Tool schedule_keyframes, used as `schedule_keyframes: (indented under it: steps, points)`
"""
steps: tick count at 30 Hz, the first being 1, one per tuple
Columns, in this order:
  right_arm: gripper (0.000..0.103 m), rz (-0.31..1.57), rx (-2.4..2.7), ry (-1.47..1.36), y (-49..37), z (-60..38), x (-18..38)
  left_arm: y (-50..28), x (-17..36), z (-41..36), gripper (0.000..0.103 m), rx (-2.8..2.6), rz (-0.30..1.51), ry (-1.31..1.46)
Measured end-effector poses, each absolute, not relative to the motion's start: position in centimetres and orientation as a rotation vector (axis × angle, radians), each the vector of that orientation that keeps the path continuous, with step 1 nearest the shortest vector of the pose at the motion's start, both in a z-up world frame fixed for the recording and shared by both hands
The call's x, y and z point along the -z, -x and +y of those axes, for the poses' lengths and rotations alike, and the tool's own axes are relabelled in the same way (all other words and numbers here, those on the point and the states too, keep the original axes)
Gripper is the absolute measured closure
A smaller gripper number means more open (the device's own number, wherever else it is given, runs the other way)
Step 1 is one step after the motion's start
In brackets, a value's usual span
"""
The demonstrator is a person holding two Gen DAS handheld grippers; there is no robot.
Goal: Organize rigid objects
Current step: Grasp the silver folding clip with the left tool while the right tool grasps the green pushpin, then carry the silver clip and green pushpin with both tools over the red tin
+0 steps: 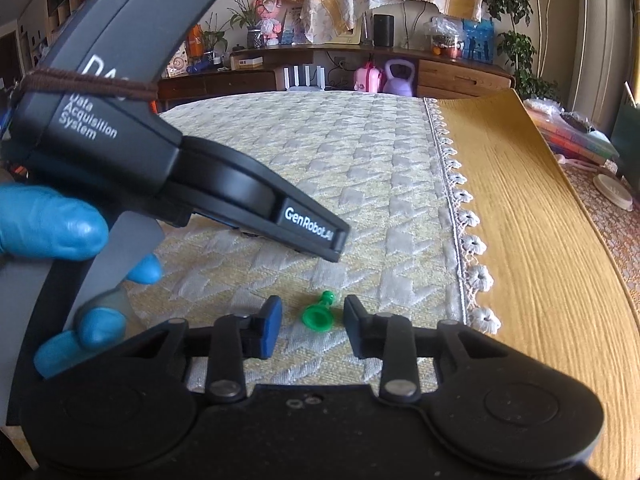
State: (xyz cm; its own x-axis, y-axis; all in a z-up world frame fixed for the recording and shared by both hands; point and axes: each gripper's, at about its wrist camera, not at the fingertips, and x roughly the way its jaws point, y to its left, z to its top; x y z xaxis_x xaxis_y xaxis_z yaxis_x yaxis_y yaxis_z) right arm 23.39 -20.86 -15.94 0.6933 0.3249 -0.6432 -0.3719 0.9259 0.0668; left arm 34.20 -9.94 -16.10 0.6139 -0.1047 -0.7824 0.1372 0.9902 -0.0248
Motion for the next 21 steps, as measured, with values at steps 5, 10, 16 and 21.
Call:
schedule_keyframes:
  steps: [5,10,16,21]
  points:
    - [0.087,0.697,-0.372,0.062,-23.2,-21.1,15.9,-34.2,16.0,-10.0,0.045,0.138,0.896,-0.043]
    - [0.088,0.698,-0.368,0.034,-23.3,-21.7,15.8,-34.3,16.0,-9.9,0.046,0.139,0.901,-0.031]
    - [0.088,0.704,-0.354,-0.010,-23.4,-22.6,15.4,-33.8,15.7,-9.5,0.046,0.134,0.920,-0.004]
    - [0.088,0.709,-0.350,-0.055,-23.4,-23.5,14.5,-32.7,15.0,-9.1,0.046,0.135,0.922,0.008]
